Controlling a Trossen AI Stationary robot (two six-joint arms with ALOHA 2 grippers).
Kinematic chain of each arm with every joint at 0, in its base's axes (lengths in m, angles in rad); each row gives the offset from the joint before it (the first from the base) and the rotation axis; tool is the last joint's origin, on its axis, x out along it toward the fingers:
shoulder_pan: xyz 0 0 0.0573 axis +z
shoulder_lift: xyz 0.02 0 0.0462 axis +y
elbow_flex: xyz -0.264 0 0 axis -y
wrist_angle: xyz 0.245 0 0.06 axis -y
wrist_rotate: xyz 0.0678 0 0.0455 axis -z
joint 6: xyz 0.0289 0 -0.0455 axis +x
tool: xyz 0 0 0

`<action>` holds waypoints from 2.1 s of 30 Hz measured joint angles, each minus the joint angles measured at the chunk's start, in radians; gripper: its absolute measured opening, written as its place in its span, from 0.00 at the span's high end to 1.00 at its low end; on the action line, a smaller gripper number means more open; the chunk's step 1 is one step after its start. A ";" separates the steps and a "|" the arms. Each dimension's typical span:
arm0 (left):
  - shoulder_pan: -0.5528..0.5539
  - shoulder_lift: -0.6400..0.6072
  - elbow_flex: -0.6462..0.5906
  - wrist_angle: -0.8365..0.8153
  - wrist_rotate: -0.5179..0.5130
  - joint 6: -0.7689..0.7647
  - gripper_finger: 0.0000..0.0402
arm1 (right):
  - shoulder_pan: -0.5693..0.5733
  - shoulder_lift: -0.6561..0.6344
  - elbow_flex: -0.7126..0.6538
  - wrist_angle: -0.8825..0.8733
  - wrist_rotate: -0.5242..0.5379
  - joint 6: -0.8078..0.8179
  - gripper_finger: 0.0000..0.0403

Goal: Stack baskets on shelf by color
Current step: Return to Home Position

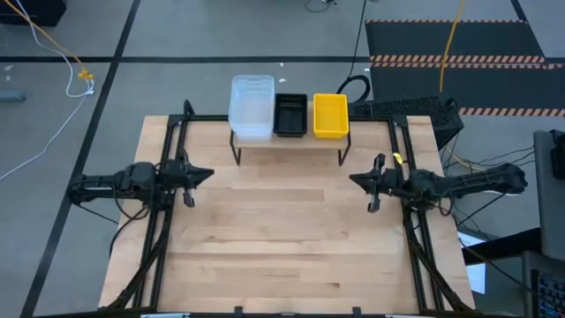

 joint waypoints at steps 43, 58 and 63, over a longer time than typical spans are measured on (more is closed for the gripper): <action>-0.026 0.036 -0.171 0.241 0.145 0.010 0.91 | 0.021 -0.282 -0.017 -0.317 -0.048 0.113 1.00; -0.026 0.037 -0.171 0.249 0.146 0.011 0.91 | 0.018 -0.279 -0.021 -0.291 -0.098 0.154 1.00; -0.026 0.037 -0.171 0.249 0.147 0.011 0.91 | 0.018 -0.278 -0.021 -0.329 -0.097 0.068 1.00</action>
